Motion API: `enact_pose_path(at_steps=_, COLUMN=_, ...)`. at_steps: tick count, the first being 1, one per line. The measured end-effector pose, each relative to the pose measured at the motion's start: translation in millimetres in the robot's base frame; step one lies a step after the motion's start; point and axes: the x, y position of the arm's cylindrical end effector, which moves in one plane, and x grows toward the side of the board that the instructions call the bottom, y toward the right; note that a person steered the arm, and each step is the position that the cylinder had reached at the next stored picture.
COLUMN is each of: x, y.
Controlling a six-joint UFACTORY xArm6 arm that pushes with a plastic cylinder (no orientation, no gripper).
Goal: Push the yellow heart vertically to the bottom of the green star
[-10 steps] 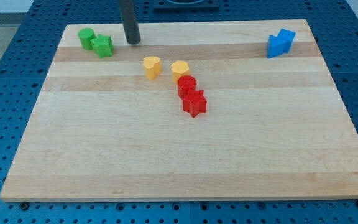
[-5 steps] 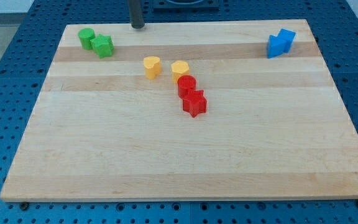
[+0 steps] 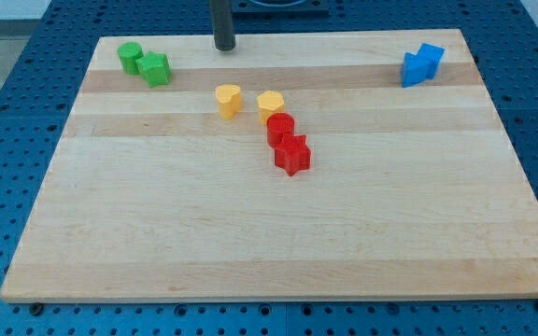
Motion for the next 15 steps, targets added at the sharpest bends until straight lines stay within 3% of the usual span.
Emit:
enact_pose_path(at_steps=3, x=24.4, y=36.4)
enact_pose_path(at_steps=4, x=54.9, y=41.0)
enact_pose_path(at_steps=9, x=148.3, y=-10.0)
enact_pose_path(at_steps=13, x=133.4, y=18.0)
enact_pose_path(at_steps=15, x=169.8, y=18.1)
